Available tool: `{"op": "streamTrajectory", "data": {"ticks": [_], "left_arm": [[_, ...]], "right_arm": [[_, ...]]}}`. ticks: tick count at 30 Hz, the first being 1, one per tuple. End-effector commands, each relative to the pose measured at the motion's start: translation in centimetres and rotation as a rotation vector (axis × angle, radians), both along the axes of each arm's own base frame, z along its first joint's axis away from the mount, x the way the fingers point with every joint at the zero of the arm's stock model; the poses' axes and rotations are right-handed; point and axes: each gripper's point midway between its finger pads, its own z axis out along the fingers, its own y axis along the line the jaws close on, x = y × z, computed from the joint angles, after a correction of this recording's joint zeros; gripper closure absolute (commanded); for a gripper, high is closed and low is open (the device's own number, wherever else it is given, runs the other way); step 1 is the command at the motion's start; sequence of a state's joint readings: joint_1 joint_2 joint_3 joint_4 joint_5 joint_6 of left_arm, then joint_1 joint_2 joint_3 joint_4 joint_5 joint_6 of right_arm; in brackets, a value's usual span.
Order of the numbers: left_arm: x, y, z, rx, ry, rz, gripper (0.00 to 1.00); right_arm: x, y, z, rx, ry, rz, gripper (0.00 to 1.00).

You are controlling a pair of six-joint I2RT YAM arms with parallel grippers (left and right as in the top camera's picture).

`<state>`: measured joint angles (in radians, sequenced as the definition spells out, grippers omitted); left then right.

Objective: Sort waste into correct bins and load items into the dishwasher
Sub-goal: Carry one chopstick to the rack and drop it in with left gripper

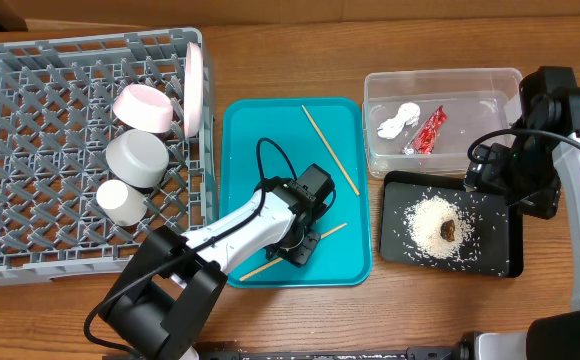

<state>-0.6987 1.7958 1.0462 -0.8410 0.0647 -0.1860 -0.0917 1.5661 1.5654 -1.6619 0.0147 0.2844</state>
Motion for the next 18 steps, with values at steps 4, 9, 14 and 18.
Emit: {"op": "streamTrajectory", "data": {"ticks": [4, 9, 14, 18], "left_arm": [[0.0, 0.8, -0.7, 0.046, -0.007, 0.044, 0.71], [-0.5, 0.5, -0.7, 0.028, 0.018, 0.056, 0.77], [-0.9, 0.9, -1.2, 0.04, 0.028, 0.078, 0.83], [-1.3, 1.2, -1.5, 0.048, 0.037, 0.078, 0.95]], "right_arm": [[0.3, -0.1, 1.0, -0.003, -0.043, -0.006, 0.12], [0.3, -0.1, 1.0, -0.003, -0.042, -0.006, 0.12], [0.2, -0.1, 1.0, -0.003, -0.04, -0.006, 0.12], [0.2, -0.1, 1.0, -0.003, -0.04, -0.006, 0.12]]}}
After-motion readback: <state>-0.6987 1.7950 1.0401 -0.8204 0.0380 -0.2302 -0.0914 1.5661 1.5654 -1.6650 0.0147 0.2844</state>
